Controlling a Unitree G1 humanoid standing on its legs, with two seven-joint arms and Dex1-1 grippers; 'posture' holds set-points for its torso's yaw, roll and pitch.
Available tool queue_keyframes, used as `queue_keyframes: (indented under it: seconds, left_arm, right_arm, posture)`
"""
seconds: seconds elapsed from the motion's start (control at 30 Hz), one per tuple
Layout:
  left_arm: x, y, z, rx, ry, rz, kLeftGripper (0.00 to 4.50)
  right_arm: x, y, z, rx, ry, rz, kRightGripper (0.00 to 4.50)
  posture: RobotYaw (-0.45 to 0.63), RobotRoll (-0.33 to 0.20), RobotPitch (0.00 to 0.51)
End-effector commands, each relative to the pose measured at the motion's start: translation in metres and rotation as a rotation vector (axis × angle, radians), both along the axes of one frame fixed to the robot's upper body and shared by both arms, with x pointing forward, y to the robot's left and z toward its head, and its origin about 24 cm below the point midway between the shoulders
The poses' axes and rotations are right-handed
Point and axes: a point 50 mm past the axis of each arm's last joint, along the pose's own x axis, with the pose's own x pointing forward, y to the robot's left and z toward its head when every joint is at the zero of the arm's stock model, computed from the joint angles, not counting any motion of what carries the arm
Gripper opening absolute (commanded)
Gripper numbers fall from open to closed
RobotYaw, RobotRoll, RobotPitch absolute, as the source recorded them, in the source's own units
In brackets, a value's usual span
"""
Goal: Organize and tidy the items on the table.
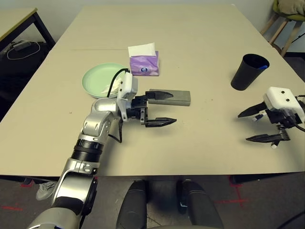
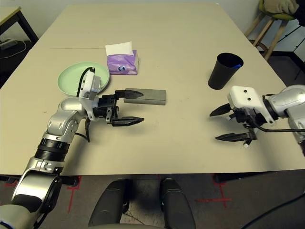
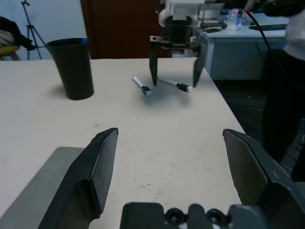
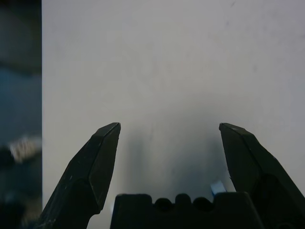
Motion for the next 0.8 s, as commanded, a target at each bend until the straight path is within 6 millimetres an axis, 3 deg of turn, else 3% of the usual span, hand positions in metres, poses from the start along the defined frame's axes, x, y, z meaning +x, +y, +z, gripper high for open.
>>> queue_keyframes:
  seconds: [0.03,0.37,0.8]
  left_arm:
    - [-0.004,-0.001,-0.007,0.041,0.011,-0.015,4.45]
    - [0.004,0.002,-0.006,0.017,-0.003,0.092,4.45]
    - [0.016,0.005,0.003,-0.005,-0.028,0.136,4.45]
  right_arm:
    - [0.002,-0.006,0.001,-0.095,0.002,0.027,4.5]
    - [0.005,-0.015,0.007,-0.274,-0.018,0.111,4.5]
    - [-0.004,-0.031,0.01,-0.364,-0.102,0.23,4.5]
  posture:
    - [0.09,0.0,0.149]
    - [0.09,0.0,0.158]
    - [0.06,0.0,0.165]
